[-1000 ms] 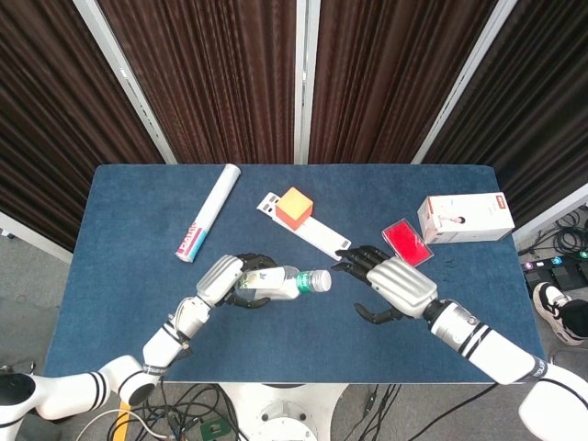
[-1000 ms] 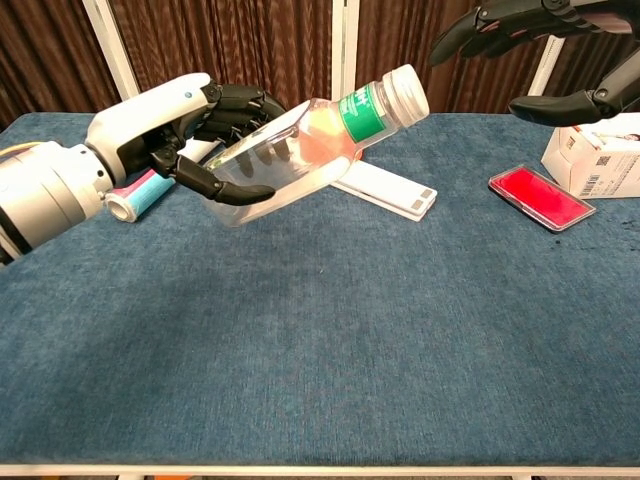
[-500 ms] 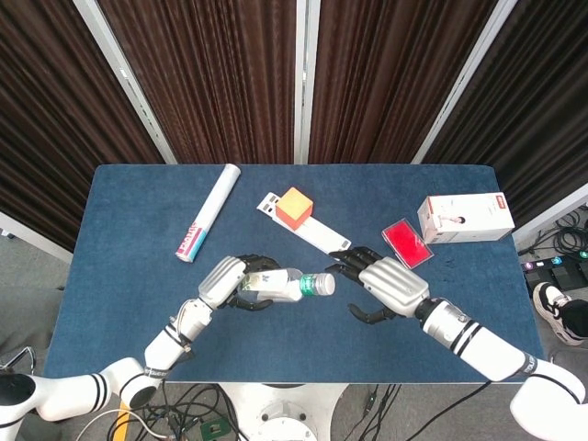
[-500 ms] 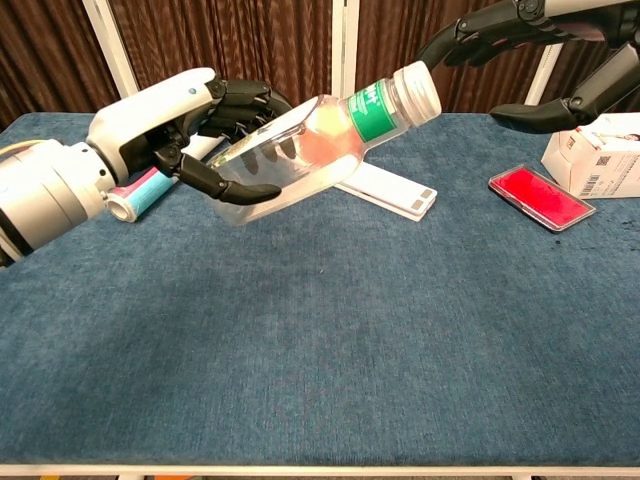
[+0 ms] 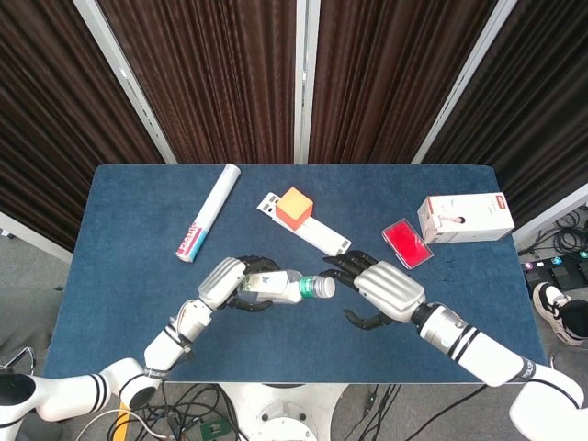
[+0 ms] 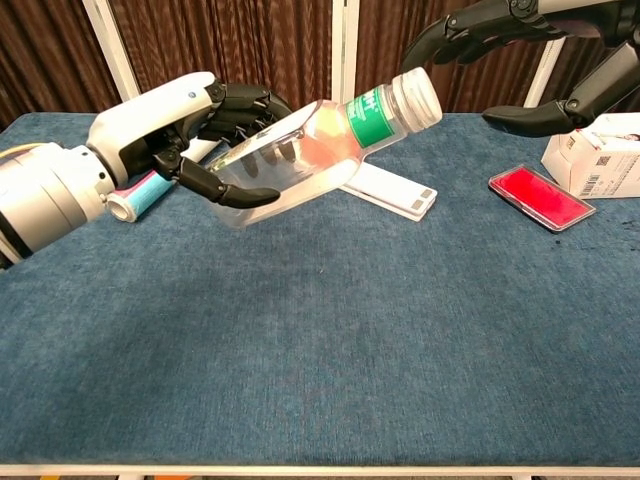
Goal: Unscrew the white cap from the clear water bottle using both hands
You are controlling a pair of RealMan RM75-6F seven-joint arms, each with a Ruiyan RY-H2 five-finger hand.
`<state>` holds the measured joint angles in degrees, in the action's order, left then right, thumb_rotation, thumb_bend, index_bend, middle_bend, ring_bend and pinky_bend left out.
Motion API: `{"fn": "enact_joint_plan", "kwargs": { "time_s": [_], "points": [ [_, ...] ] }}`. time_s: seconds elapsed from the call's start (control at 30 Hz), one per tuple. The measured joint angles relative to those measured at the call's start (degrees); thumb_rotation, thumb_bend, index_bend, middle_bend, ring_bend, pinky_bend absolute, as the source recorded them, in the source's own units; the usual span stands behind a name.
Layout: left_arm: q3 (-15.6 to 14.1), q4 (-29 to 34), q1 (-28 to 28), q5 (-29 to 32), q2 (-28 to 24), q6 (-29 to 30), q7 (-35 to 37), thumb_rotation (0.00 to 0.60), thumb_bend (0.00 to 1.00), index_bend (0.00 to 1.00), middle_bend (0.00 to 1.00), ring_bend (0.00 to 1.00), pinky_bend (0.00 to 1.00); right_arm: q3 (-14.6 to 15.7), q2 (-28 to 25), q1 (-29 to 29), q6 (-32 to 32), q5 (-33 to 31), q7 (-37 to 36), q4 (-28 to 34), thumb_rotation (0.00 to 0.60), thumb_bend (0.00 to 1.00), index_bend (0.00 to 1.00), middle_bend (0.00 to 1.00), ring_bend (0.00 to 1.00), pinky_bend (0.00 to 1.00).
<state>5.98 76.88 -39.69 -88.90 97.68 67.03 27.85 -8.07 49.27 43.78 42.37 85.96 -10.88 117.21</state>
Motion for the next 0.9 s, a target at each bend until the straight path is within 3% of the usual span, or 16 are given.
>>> {"fn": "enact_joint_plan", "kwargs": {
  "time_s": [0.53, 0.9],
  "points": [
    [0.22, 0.66, -0.24, 0.31, -0.20, -0.59, 3.67, 0.600, 0.48, 0.45, 0.45, 0.38, 0.43, -0.42, -0.38, -0.47, 2.73, 0.31, -0.23, -0.03, 0.481, 0.42, 0.14, 0.00, 0.00, 0.00],
    [0.29, 0.80, -0.41, 0.43, -0.23, -0.77, 3.97, 0.600, 0.48, 0.45, 0.45, 0.38, 0.43, -0.03, -0.26, -0.01, 1.25, -0.70, 0.56, -0.22, 0.481, 0.42, 0.14, 0.00, 0.00, 0.00]
  ]
}}
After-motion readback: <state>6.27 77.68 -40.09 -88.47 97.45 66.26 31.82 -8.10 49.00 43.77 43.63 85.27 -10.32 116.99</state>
